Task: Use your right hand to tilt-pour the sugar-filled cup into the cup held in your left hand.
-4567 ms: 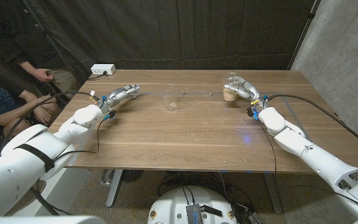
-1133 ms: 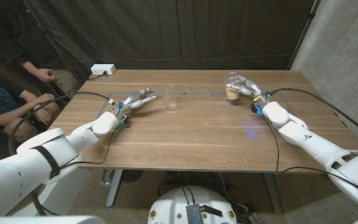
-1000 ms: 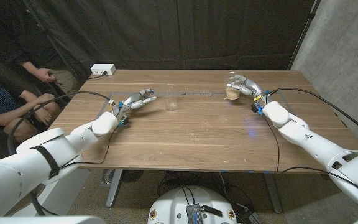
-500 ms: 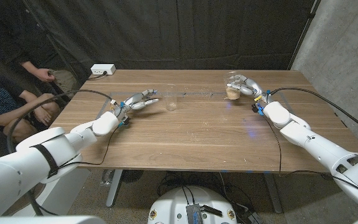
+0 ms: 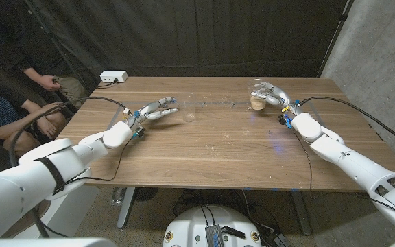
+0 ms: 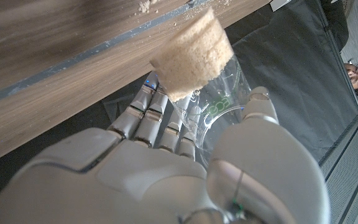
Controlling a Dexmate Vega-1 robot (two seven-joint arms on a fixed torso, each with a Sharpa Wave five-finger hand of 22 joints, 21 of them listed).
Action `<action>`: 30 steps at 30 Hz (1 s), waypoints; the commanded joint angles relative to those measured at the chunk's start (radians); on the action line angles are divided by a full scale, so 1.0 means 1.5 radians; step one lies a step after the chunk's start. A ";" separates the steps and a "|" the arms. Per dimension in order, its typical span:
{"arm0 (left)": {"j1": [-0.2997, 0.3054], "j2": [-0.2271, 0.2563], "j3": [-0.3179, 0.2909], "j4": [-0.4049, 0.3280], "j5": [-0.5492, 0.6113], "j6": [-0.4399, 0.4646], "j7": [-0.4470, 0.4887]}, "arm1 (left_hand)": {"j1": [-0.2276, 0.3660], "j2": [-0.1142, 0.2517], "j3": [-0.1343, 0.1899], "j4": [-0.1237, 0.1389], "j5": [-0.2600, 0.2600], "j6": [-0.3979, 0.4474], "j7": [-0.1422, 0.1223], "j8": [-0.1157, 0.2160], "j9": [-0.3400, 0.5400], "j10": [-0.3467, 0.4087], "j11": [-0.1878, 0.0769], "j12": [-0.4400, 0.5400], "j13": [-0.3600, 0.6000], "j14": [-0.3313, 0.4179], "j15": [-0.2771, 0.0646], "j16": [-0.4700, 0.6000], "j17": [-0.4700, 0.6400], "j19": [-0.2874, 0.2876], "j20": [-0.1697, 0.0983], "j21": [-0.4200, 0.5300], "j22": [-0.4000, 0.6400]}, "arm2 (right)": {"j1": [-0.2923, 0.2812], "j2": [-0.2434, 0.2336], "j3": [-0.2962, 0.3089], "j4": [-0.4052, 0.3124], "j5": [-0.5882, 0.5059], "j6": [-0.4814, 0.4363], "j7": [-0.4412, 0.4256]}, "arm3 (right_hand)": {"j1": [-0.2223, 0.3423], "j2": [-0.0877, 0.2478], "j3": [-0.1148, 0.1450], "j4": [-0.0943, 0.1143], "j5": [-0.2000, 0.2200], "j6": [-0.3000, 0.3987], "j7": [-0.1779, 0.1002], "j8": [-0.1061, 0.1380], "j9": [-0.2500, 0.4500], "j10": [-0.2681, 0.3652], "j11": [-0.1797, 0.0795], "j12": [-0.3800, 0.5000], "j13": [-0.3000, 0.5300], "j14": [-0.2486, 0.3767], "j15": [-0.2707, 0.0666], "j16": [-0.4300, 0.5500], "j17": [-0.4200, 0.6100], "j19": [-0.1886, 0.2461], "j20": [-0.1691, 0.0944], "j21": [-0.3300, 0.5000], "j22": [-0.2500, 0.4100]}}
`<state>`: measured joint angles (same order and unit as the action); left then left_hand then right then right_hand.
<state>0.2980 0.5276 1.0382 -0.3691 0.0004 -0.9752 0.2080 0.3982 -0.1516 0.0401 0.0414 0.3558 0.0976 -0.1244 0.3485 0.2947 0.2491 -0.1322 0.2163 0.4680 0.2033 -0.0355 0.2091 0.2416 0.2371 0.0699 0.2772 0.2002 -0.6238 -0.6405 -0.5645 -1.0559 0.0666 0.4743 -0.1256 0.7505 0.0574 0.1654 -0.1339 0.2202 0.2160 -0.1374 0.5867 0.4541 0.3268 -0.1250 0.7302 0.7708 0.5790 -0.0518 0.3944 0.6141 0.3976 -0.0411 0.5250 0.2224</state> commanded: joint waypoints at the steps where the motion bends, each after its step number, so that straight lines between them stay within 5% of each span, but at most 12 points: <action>1: -0.002 -0.013 -0.012 0.001 -0.022 0.016 -0.042 | 0.011 0.002 -0.003 -0.005 0.008 -0.022 0.002 -0.004 0.003 -0.015 0.001 -0.003 0.002 -0.013 -0.045 -0.001 0.001 -0.002 0.006 -0.003 0.000 | -0.011 -0.006 0.009 -0.014 0.002 -0.002 -0.001 | 0.000 0.005 0.002 0.002 -0.003 0.008 -0.001 0.006 0.000 0.007 -0.003 0.004 0.003 0.007 -0.120 -0.004 0.003 -0.002 -0.052 0.004 0.000; 8: 0.002 -0.020 -0.021 0.000 -0.029 0.025 -0.054 | 0.021 -0.005 -0.014 -0.012 0.013 -0.054 0.026 -0.014 0.004 -0.034 0.006 -0.007 0.003 -0.028 -0.030 -0.004 0.000 -0.008 0.019 -0.008 0.000 | -0.011 -0.006 0.011 -0.006 0.004 0.004 0.002 | -0.001 0.005 0.002 0.003 -0.004 0.009 0.000 0.007 -0.001 0.007 -0.003 0.003 0.003 0.009 -0.120 -0.005 0.004 -0.002 -0.052 0.004 -0.001; 30: 0.008 -0.049 -0.035 0.000 -0.028 0.001 -0.059 | 0.031 -0.005 -0.030 -0.019 0.019 -0.082 0.036 -0.022 0.005 -0.057 0.016 -0.008 0.004 -0.037 -0.018 -0.003 0.001 -0.007 0.028 -0.010 0.001 | 0.006 -0.001 0.011 0.050 0.016 0.053 0.024 | -0.001 0.006 0.003 0.002 -0.004 0.015 0.000 0.009 -0.002 0.007 -0.004 0.003 0.005 0.010 -0.120 -0.010 0.005 -0.002 -0.052 0.003 -0.002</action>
<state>0.3057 0.4799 0.9972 -0.3688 -0.0406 -0.9649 0.1216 0.4346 -0.1598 0.0015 0.0138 0.3790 -0.0165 -0.0677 0.3173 0.2998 0.1691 -0.1121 0.2009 0.4708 0.1512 -0.0409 0.2034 0.2417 0.2230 0.1060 0.2658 0.2003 -0.6247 -0.6445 -0.5502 -1.0191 0.0785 0.5157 -0.1061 0.7506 0.0571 0.1654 -0.1339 0.2127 0.2290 -0.1393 0.5957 0.4493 0.3309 -0.1291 0.7265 0.7761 0.5832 -0.0560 0.3808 0.6188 0.3976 -0.0411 0.5250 0.2184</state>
